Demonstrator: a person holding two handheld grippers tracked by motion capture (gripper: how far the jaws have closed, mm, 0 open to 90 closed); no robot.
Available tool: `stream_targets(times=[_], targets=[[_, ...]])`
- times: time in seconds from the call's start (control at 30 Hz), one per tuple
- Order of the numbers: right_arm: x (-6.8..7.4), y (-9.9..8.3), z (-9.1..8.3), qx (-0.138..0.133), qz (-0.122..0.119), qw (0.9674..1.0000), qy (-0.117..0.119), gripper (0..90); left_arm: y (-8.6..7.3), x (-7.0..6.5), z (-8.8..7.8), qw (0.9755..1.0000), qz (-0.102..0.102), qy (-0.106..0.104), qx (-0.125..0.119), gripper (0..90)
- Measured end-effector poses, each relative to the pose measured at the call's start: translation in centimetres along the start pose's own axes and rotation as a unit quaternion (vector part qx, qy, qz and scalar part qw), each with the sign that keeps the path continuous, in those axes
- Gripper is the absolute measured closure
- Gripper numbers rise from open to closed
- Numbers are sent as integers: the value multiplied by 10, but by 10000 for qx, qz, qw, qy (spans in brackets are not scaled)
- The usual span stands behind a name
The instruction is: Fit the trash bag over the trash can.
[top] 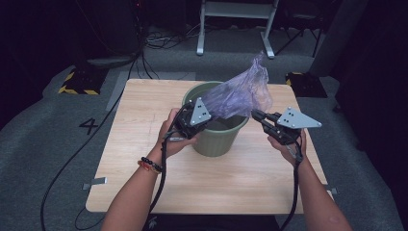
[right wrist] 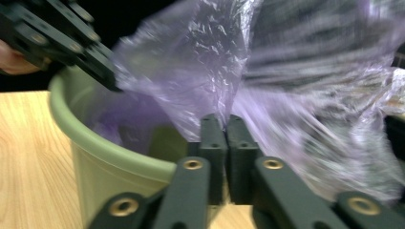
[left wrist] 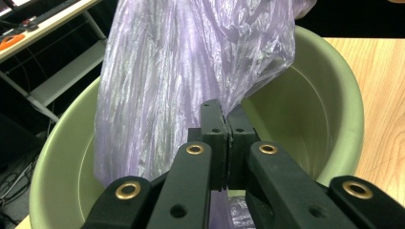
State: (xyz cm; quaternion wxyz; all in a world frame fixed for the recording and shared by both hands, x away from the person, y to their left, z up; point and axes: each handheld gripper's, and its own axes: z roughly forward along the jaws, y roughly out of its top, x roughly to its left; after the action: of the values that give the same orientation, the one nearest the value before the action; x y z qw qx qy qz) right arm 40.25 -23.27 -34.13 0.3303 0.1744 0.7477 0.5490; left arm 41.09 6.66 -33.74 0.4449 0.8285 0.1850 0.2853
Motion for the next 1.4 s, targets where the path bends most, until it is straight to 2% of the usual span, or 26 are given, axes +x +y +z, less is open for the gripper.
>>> stream_targets(times=[0.1,0.2,0.27,0.3,0.33,0.47,0.5,0.57,0.7,0.77,0.83,0.93,1.1,1.23,1.33,1.4], targets=[[5,4,-1,-1,-183,9998,90,900,0,1,1,10000,-40,-38,-13,814],[8,6,-1,7,-300,9995,119,900,-1,1,0,9999,-71,-56,-49,793],[11,8,-2,-1,-330,9993,148,900,0,1,-1,9999,-125,-45,-95,722],[14,10,-2,-17,-378,9991,200,900,0,1,-1,9998,-142,-27,-116,608],[14,10,-2,-17,-378,9991,200,900,1,1,-2,9997,-205,17,-138,608],[21,14,-2,-43,-494,9983,312,900,3,0,-4,9989,-392,183,-195,339],[23,15,-2,-45,-517,9981,341,900,4,1,-5,9987,-432,147,-229,312],[25,16,-3,-41,-554,9978,352,900,7,1,-7,9988,-401,74,-256,315],[24,15,-4,-85,-492,9980,383,900,11,-1,-4,9990,-371,88,-234,317],[27,15,-5,-65,-484,9979,418,900,15,-3,-6,9983,-428,-11,-396,248],[29,15,-5,-60,-504,9978,435,900,17,-5,-7,9980,-448,-49,-451,249],[37,18,-5,-34,-639,9966,521,900,26,-11,-13,9963,-494,-260,-647,249],[49,20,-2,30,-804,9950,599,900,41,-23,-22,9945,-475,-350,-863,238],[61,19,2,56,-929,9934,673,900,51,-32,-26,9941,-453,-436,-886,221],[68,18,4,90,-1026,9923,693,900,54,-37,-26,9949,-348,-432,-843,201],[75,17,7,141,-1156,9907,704,900,55,-41,-24,9959,-354,-408,-732,195]])
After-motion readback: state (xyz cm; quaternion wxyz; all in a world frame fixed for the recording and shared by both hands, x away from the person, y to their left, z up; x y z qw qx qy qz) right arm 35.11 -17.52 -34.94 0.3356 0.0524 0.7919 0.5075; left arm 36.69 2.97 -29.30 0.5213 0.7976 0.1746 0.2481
